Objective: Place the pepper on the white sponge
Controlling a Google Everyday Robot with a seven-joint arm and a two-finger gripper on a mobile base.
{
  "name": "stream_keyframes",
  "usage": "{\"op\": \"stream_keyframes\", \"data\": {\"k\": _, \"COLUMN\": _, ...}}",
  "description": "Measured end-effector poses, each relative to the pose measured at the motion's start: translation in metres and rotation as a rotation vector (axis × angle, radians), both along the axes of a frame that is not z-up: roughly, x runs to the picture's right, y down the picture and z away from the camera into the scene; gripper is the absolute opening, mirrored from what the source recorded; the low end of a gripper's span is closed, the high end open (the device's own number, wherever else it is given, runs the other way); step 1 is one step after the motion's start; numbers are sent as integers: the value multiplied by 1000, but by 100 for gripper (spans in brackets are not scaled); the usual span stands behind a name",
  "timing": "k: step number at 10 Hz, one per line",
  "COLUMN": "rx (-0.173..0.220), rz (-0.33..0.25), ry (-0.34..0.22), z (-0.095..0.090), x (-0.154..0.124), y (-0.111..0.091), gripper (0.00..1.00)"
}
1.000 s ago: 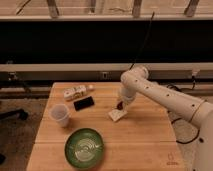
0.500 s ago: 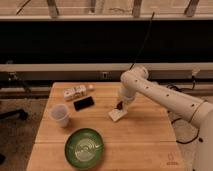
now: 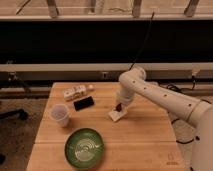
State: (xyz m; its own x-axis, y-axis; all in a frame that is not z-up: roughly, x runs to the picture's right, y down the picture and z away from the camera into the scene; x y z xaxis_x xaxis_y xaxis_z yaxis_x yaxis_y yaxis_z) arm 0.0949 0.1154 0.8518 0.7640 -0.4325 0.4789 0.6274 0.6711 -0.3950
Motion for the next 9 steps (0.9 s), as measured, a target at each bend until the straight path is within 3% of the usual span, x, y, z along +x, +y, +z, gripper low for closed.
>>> {"op": "stream_keyframes", "data": {"k": 1, "rx": -10, "rz": -6, "ry": -4, "z": 1, "x": -2, "y": 3, "gripper": 9}}
{"op": "stream_keyframes", "data": {"k": 3, "rx": -23, "rz": -8, "ry": -8, "z": 2, "x": -3, "y": 6, "gripper": 22}}
{"op": "stream_keyframes", "data": {"k": 8, "rx": -48, "rz": -27, "ry": -26, "z": 1, "x": -12, "y": 11, "gripper": 74}}
{"op": "stream_keyframes", "data": {"k": 9, "rx": -53, "rz": -32, "ry": -30, "z": 0, "x": -14, "y": 12, "gripper": 79}}
